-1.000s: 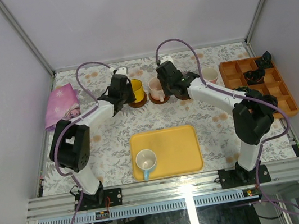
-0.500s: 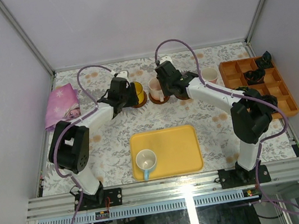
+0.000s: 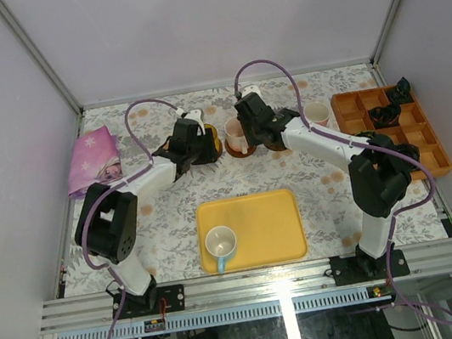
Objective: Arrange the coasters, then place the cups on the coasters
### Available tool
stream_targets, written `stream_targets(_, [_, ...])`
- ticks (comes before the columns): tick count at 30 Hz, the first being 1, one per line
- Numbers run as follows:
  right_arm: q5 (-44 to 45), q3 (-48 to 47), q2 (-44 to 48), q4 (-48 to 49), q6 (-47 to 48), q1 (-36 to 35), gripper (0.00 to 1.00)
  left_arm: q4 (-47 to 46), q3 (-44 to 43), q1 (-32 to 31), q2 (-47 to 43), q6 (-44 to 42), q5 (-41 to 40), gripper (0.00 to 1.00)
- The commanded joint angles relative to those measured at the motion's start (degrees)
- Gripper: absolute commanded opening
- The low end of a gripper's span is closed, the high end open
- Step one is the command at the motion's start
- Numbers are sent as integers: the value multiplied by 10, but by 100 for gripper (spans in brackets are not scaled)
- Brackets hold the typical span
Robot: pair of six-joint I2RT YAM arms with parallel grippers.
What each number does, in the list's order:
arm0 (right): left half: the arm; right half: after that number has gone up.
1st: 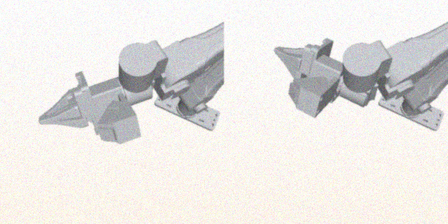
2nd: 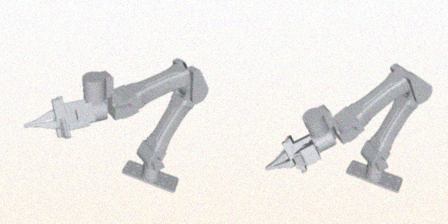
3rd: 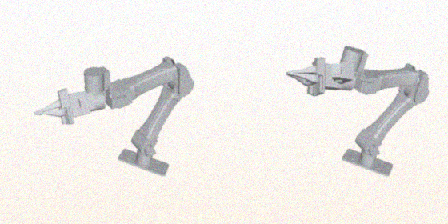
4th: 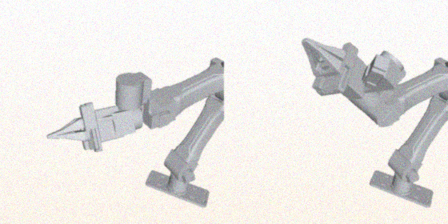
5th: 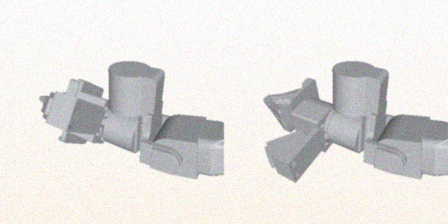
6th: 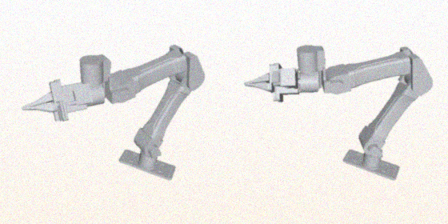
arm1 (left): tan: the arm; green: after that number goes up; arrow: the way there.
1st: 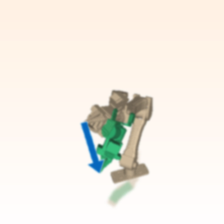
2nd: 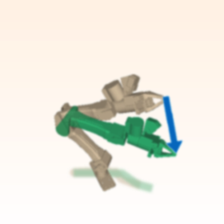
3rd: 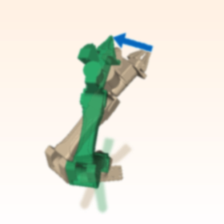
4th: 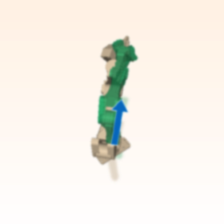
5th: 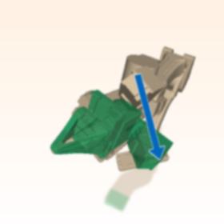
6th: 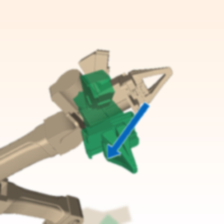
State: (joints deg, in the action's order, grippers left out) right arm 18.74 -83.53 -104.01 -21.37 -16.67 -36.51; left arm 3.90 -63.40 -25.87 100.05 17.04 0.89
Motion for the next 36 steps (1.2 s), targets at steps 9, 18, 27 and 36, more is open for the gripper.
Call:
stream_targets(9, [-6, -19, 4, 6, 0, 4, 36, 28, 5, -5, -12, 16, -28, 53])
stream_targets(18, [-7, -20, 6, 4, -1, 4, 36, 52, 14, -5, -30, 14, -43, 58])
stream_targets(27, [-36, -7, 33, -19, 47, 4, 38, 101, 41, -5, -118, -1, -18, 68])
stream_targets(36, [-282, -19, 70, -81, 143, 4, 67, 218, 77, -5, -227, 68, -63, 76])
